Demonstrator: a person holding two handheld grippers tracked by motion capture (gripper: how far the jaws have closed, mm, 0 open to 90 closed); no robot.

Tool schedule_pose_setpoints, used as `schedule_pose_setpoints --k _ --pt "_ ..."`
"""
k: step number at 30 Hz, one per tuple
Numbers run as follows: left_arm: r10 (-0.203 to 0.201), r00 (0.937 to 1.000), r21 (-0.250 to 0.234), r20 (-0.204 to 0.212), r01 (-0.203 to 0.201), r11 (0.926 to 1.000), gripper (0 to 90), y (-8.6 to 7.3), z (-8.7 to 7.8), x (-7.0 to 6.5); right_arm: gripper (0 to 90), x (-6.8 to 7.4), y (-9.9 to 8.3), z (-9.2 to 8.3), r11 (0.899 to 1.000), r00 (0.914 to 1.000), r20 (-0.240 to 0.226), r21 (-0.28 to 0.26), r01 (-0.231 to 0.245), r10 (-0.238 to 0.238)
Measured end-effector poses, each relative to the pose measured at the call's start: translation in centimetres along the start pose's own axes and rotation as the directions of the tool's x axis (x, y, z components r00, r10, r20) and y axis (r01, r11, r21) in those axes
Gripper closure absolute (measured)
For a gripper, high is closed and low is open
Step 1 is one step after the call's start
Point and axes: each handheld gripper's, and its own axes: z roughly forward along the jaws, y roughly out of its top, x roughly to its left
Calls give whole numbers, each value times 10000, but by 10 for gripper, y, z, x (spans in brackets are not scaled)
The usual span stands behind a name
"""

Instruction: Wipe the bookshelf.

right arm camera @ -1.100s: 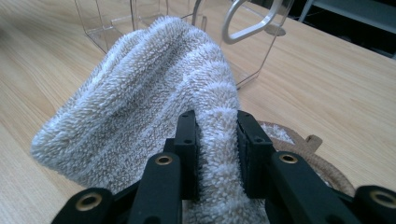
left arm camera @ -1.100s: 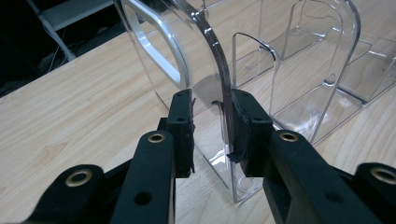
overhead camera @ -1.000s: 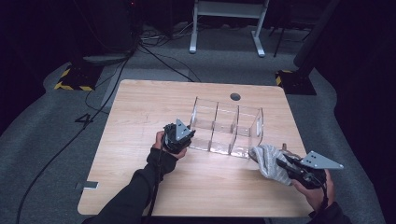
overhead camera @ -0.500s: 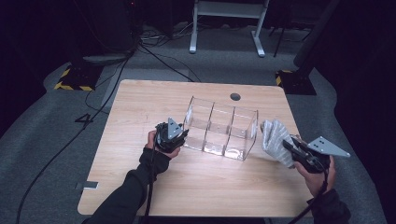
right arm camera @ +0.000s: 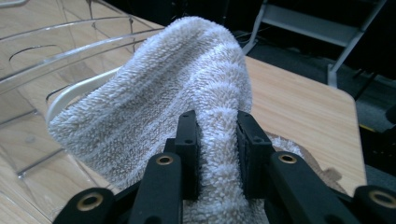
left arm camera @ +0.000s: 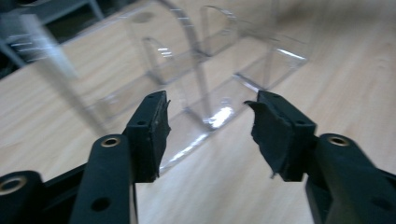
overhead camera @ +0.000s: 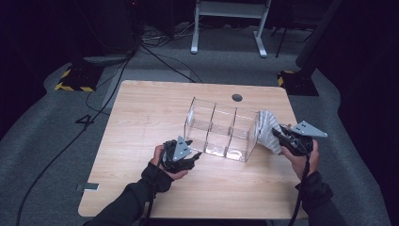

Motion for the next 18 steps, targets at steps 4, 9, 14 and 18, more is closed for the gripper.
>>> schedule_pose_setpoints --k 4,9,14,18 --pt "-59 9999 36 -93 59 10000 390 5 17 -8 737 5 -2 5 9996 9989 -468 279 94 -81" --pt "-214 9997 327 -115 218 9992 371 3 25 -4 737 12 -3 6 9976 9950 -989 652 218 -153" --pt "-273 9996 464 -33 274 9985 369 -3 22 2 736 21 -14 8 9852 9836 -1726 1515 796 -529" --pt "-109 9998 884 185 92 9960 361 -10 19 4 736 29 -19 8 9737 9755 -2001 1870 1299 -917"
